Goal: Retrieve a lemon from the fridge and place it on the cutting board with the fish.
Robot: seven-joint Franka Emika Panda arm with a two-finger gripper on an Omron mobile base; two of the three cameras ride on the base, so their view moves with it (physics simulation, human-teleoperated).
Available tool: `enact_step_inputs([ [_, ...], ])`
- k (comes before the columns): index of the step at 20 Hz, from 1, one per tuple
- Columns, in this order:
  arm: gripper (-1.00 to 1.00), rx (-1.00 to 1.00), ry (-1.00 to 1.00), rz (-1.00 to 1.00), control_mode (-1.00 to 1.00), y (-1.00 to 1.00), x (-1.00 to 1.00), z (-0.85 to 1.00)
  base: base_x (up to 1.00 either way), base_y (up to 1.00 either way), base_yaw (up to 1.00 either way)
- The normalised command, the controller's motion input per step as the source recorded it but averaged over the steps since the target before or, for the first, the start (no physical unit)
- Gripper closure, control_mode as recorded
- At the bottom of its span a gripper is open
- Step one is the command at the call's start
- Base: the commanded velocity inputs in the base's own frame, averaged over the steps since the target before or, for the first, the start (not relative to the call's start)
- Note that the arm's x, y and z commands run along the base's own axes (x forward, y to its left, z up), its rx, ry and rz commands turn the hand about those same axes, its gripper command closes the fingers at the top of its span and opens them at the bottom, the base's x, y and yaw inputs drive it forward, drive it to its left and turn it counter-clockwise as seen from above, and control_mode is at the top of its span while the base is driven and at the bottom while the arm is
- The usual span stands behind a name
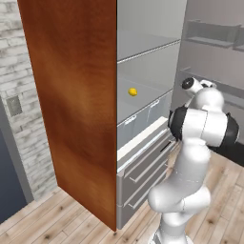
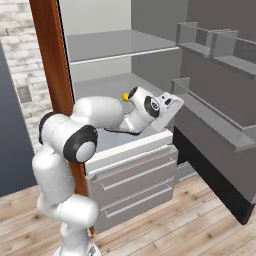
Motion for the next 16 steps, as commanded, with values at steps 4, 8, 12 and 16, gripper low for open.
enact_step_inputs([
  [4,-1.0,0.36,0.09,0.0,-1.0,0.98,-0.38,0.2,0.0,0.0,0.0],
  [8,-1.0,0.59,0.15,-0.05,-1.0,0.81,-0.08,0.16,0.0,0.0,0.0],
  [12,-1.0,0.73,0.1,-0.17,-1.0,0.72,-0.07,0.03,0.0,0.0,0.0],
  [16,-1.0,0.63,0.01,-0.2,-1.0,0.69,-0.55,0.14,0.0,0.0,0.0],
])
